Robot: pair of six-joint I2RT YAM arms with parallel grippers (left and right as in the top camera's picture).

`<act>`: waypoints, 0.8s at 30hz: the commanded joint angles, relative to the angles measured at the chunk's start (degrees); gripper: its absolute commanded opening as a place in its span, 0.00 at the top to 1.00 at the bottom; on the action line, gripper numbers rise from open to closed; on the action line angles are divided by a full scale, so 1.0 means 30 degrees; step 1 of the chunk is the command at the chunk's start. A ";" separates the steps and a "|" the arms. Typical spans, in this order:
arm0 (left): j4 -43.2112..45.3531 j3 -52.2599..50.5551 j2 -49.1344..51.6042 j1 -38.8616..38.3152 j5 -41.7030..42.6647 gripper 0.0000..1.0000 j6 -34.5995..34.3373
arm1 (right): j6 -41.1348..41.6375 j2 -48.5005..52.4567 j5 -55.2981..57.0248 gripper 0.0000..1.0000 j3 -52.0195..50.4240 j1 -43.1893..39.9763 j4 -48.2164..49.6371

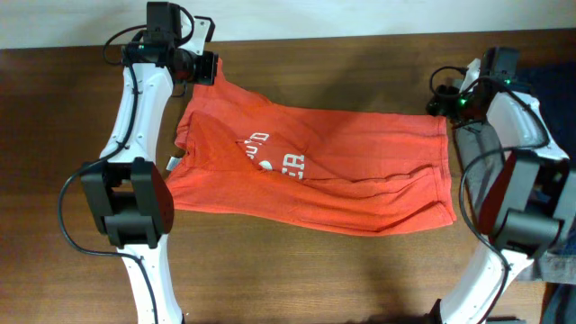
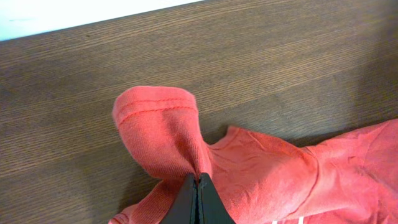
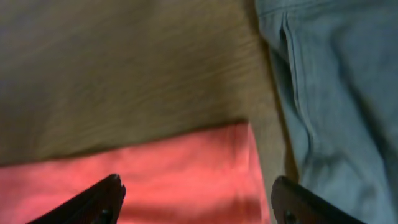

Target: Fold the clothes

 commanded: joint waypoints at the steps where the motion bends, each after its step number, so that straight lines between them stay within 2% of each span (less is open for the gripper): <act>1: -0.0015 0.0095 -0.0073 0.0015 0.0350 1.00 0.0102 | -0.0138 0.1231 0.0233 0.23 0.0226 -0.0117 0.0656; 4: -0.0022 0.0095 -0.0073 0.0015 0.0342 1.00 0.0102 | -0.0146 0.1770 0.0262 0.25 0.0226 -0.0117 0.0882; 7: 0.0007 0.0095 -0.0073 0.0022 0.0342 1.00 0.0109 | -0.0146 0.1909 0.0313 0.34 0.0219 -0.0117 0.0984; 8: 0.0044 0.0095 -0.0073 0.0015 0.0342 1.00 0.0109 | -0.0146 0.1909 0.0328 0.39 0.0219 -0.0117 0.0984; 9: 0.0066 0.0095 -0.0073 0.0022 0.0342 1.00 0.0102 | -0.0138 0.1909 0.0379 0.52 0.0219 -0.0117 0.0874; 10: 0.0087 0.0095 -0.0073 0.0022 0.0350 1.00 0.0102 | -0.0138 0.1909 0.0372 0.61 0.0219 -0.0117 0.0743; 14: 0.0087 0.0095 -0.0073 0.0015 0.0342 1.00 0.0102 | -0.0146 0.1902 0.0379 0.82 0.0226 -0.0095 0.0452; 15: 0.0087 0.0095 -0.0073 0.0022 0.0342 1.00 0.0102 | -0.0146 0.1749 0.0372 0.91 0.0270 -0.0102 0.0182; 17: 0.0087 0.0095 -0.0109 0.0022 0.0335 1.00 0.0102 | -0.0262 0.1472 0.0386 0.96 0.0539 -0.0138 -0.0386; 24: -0.0342 0.0117 -0.0750 0.0036 0.0335 1.00 0.0102 | -0.1603 -0.0933 0.0372 0.96 0.1909 -0.0131 -0.3402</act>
